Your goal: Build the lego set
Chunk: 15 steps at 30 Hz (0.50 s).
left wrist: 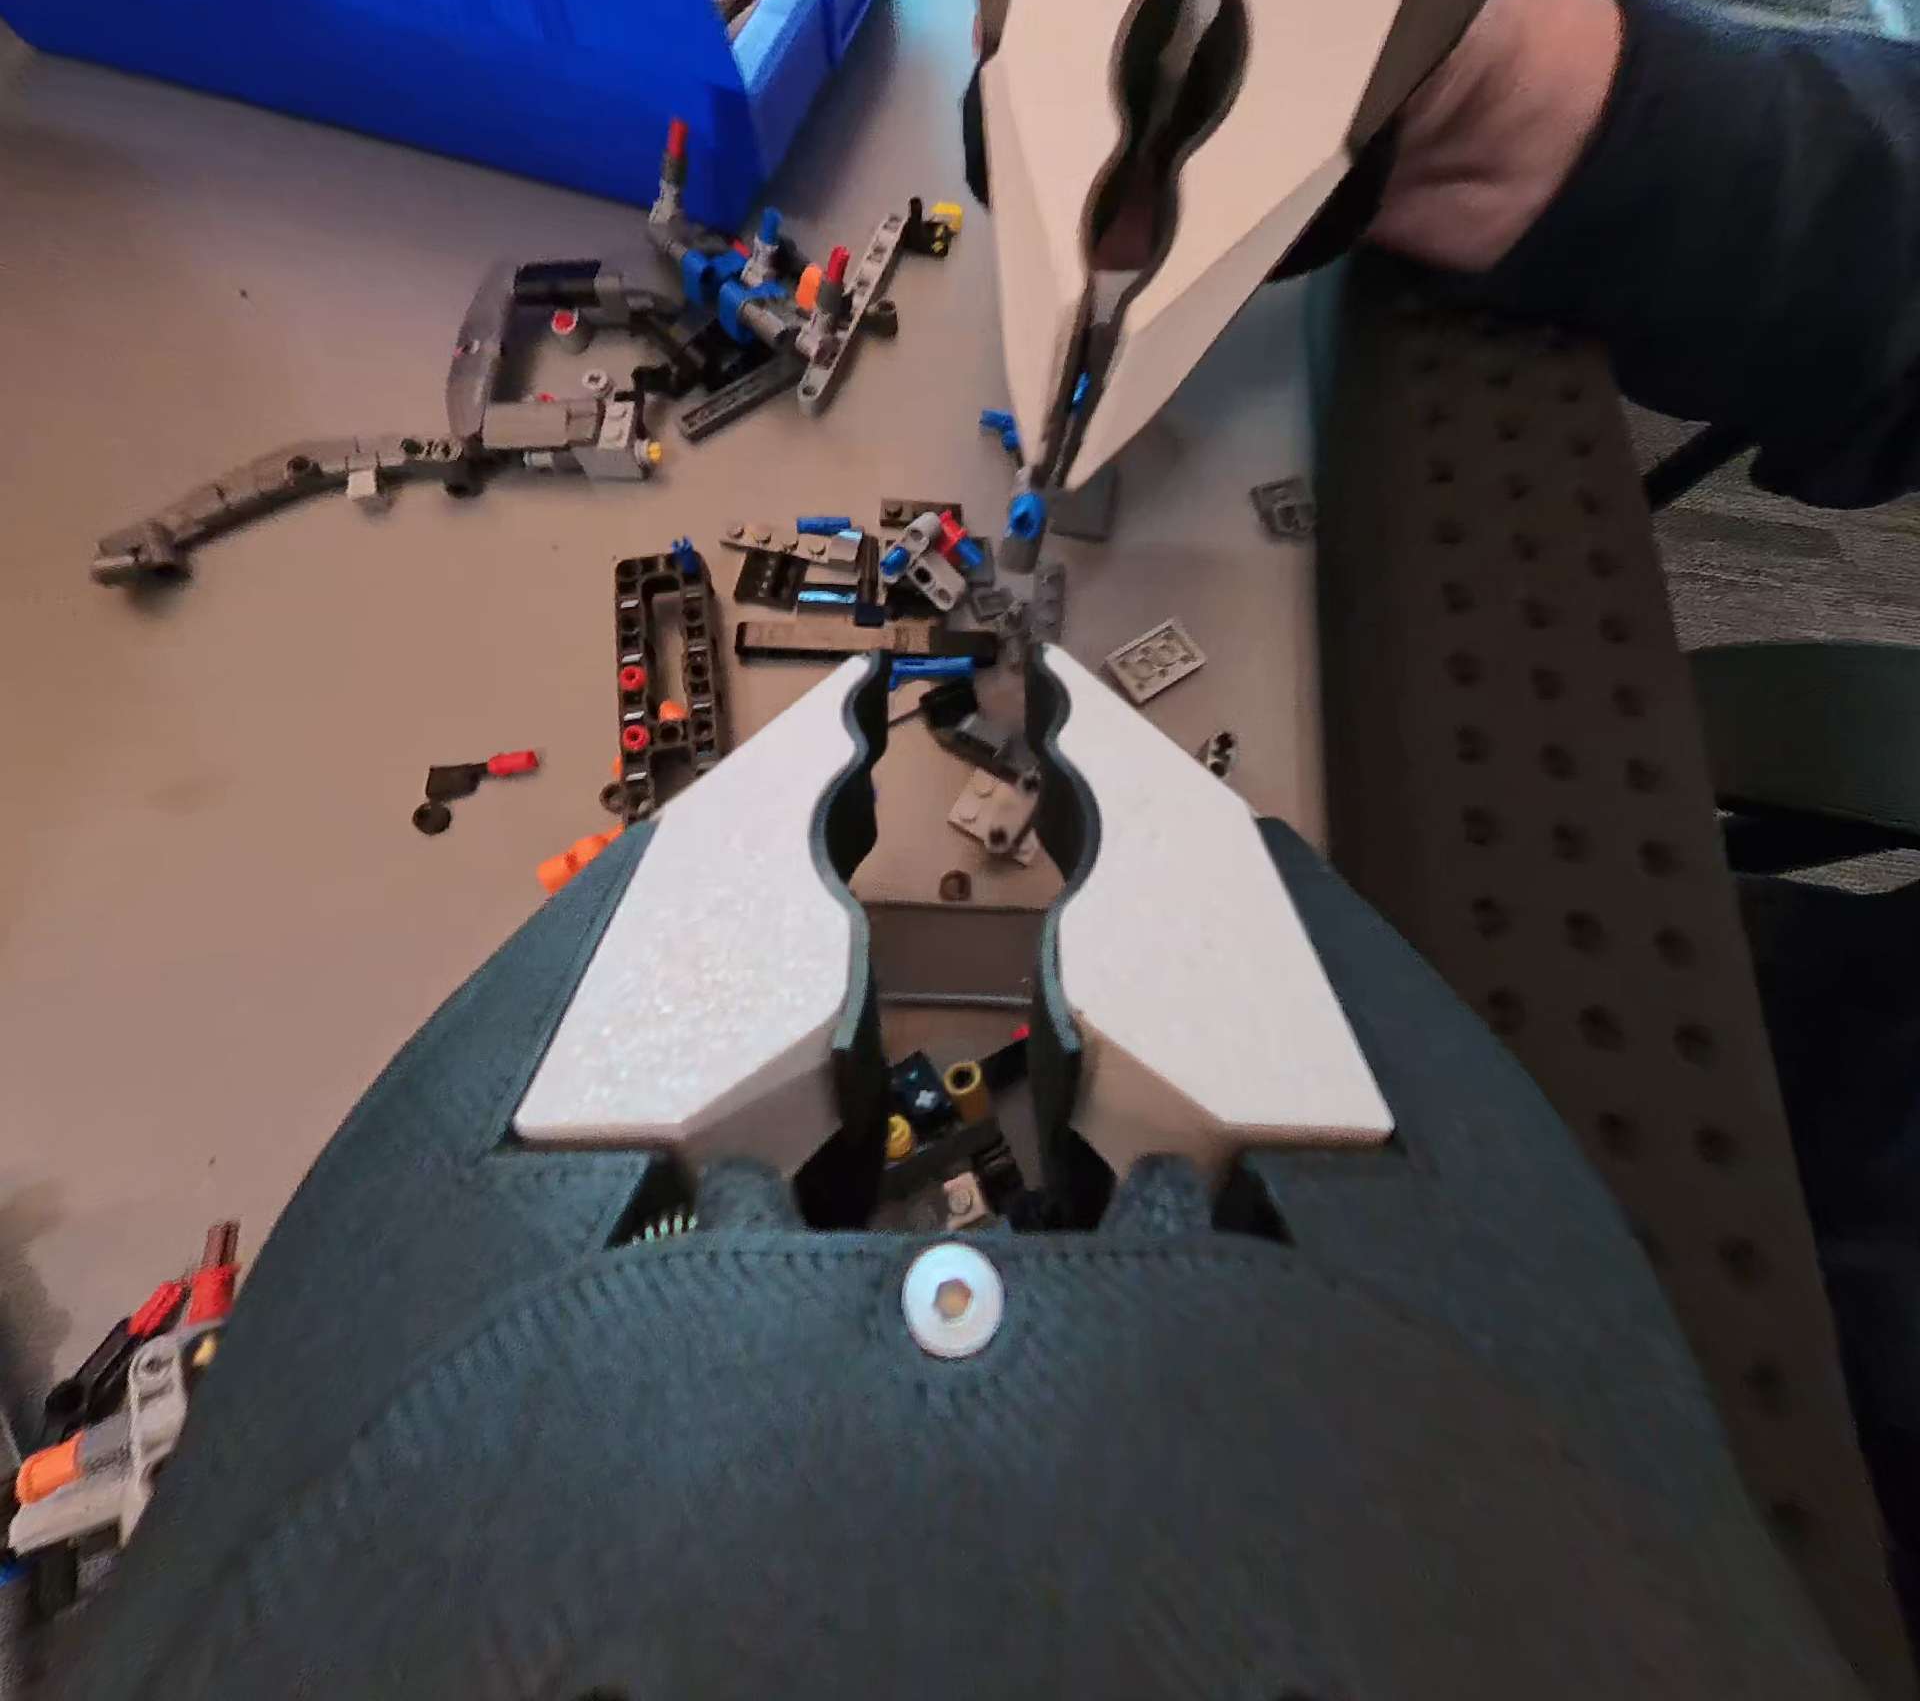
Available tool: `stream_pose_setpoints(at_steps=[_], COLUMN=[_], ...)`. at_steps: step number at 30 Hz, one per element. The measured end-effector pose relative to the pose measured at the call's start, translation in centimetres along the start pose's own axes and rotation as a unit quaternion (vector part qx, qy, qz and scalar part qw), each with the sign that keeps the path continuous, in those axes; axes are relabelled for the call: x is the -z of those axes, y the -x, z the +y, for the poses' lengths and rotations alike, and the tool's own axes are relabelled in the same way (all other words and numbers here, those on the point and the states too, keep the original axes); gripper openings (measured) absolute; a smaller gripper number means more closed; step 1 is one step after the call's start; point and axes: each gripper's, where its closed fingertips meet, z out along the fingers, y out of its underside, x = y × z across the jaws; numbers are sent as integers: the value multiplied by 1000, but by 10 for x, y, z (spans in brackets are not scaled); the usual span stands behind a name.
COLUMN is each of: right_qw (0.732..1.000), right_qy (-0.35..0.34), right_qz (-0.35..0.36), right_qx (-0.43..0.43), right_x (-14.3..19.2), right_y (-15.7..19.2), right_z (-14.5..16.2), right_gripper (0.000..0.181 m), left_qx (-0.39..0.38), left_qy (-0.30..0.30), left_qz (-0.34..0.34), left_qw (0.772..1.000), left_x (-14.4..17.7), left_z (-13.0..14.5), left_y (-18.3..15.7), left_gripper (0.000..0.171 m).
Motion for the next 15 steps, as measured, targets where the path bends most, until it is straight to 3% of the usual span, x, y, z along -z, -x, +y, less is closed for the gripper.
stream_pose_setpoints(at_steps=[7, 15], right_qw=[1000, 999], right_qy=[12, 21], right_qz=[-2, -4], right_qx=[25, 36], right_x=[-3, -5], right_y=[6, 8], right_z=[2, 4], right_gripper=[0, 0], left_qx=[-51, -48], left_qy=[-41, -56], left_qz=[11, 18], left_qw=[998, 997], left_x=[-1, 0], left_z=[-18, -23], left_y=[-15, -18], left_gripper=[7, 1])
